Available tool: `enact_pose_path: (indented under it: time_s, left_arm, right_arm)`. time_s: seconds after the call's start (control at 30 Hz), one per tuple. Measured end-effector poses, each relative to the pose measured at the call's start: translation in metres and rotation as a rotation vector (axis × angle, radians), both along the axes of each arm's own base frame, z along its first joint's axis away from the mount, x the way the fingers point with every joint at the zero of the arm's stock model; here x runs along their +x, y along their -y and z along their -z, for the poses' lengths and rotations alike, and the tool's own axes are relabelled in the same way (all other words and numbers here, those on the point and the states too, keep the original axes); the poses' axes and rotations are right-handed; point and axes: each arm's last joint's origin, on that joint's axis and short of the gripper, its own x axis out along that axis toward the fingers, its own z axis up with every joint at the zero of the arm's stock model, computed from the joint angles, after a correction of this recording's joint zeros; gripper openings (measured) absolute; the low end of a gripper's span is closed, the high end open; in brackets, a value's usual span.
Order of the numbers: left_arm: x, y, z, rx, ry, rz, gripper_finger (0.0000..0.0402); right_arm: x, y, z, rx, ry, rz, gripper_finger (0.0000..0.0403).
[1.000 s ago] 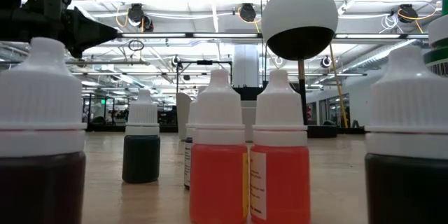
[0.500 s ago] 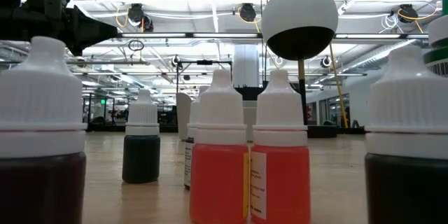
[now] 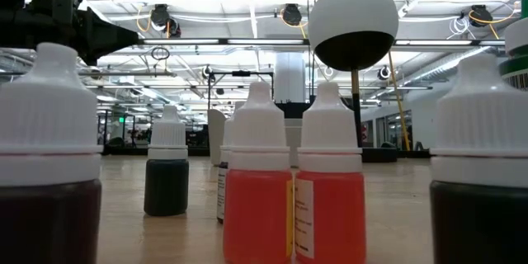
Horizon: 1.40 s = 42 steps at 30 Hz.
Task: Pick & Place food coloring
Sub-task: Put the large black food coloring bottle into the gray bin
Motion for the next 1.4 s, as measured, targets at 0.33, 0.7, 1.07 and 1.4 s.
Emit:
enact_pose_path:
  time_s: [0.33,0.7,1.07,1.4]
  left_arm:
    - [0.000,0.000,0.000,-0.022,0.007,0.005,0.0051]
    - [0.000,0.000,0.000,-0.024,0.009,0.005,0.0051]
    - [0.000,0.000,0.000,-0.043,0.016,0.008,0.0051]
    - [0.000,0.000,0.000,-0.042,0.016,0.008,0.0051]
  right_arm:
    - [0.021,0.009,0.004,0.214,-0.129,0.062,0.0221]
    - [0.023,0.013,0.006,0.234,-0.142,0.103,0.0220]
    - [0.026,0.014,0.007,0.259,-0.162,0.115,0.0219]
    - [0.035,0.018,0.015,0.255,-0.214,0.130,0.0219]
